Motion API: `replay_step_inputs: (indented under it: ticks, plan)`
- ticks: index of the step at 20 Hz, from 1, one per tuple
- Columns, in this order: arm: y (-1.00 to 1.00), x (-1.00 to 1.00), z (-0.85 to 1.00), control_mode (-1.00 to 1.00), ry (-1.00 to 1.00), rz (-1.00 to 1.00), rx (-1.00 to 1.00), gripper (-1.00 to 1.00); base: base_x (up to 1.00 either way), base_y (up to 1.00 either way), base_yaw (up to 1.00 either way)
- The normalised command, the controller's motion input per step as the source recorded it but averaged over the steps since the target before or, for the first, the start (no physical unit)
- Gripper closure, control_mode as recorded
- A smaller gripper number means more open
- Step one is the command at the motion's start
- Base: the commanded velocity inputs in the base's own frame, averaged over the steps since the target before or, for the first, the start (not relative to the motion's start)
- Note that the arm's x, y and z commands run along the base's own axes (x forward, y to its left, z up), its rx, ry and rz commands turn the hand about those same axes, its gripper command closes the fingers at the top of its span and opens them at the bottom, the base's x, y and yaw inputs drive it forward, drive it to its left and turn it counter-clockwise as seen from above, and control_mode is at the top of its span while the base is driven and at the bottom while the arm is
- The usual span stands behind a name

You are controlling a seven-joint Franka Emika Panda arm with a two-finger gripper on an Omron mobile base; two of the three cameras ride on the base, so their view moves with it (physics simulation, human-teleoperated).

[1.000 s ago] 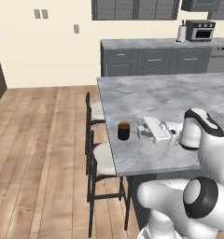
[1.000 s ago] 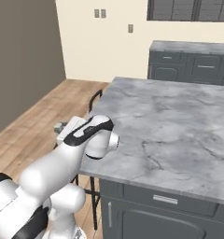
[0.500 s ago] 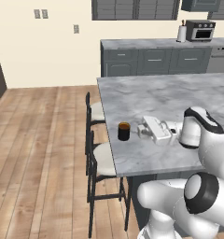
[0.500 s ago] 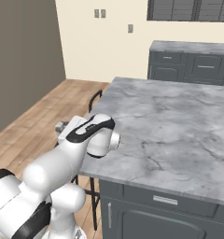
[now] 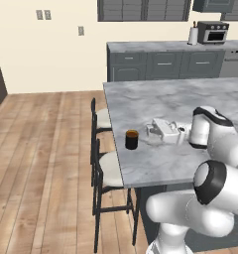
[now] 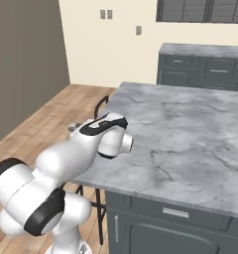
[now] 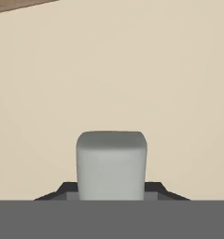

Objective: Pick up the marshmallow and place it in the cup of hot chocolate on the dining counter.

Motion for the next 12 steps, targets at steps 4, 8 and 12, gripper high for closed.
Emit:
replay_step_inputs:
  ticks: [4, 8, 12]
  plan:
    - [-0.09, 0.83, -0.02, -1.0, 0.11, 0.0, -0.02, 1.0, 0.0, 0.0, 0.0]
    - [0.0, 0.59, -0.09, -1.0, 0.01, 0.0, -0.04, 1.0, 0.0, 0.0, 0.0]
    - [0.0, 0.29, -0.25, -1.0, 0.0, 0.0, -0.04, 1.0, 0.0, 0.0, 0.0]
